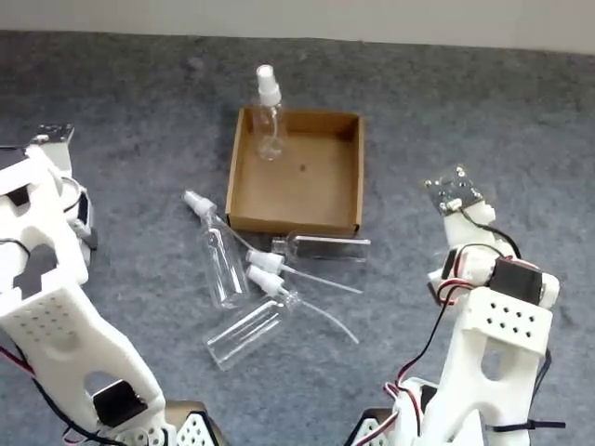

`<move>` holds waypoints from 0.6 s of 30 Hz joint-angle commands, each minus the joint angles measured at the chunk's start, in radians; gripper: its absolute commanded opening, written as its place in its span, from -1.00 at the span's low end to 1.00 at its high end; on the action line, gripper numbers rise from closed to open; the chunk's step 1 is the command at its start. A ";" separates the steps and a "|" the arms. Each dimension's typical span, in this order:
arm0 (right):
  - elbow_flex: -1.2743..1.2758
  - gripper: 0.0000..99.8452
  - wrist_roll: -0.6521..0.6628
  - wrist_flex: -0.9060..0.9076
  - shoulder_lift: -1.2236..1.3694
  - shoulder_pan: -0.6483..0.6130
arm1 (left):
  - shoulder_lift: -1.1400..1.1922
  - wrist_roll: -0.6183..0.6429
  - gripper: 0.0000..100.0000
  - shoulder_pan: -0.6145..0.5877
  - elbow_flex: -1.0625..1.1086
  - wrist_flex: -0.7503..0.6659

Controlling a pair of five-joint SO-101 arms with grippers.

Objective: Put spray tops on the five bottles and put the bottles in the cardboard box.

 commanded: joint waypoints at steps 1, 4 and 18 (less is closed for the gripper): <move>-0.021 -0.99 0.006 0.008 -0.039 -0.073 | -0.090 -0.015 -1.00 0.018 -0.059 0.080; -0.021 -0.99 0.006 0.008 -0.039 -0.165 | -0.200 -0.015 -1.00 0.030 -0.064 0.127; -0.124 -0.99 -0.075 -0.211 -0.039 -0.613 | -0.955 0.207 -0.99 0.163 0.176 0.195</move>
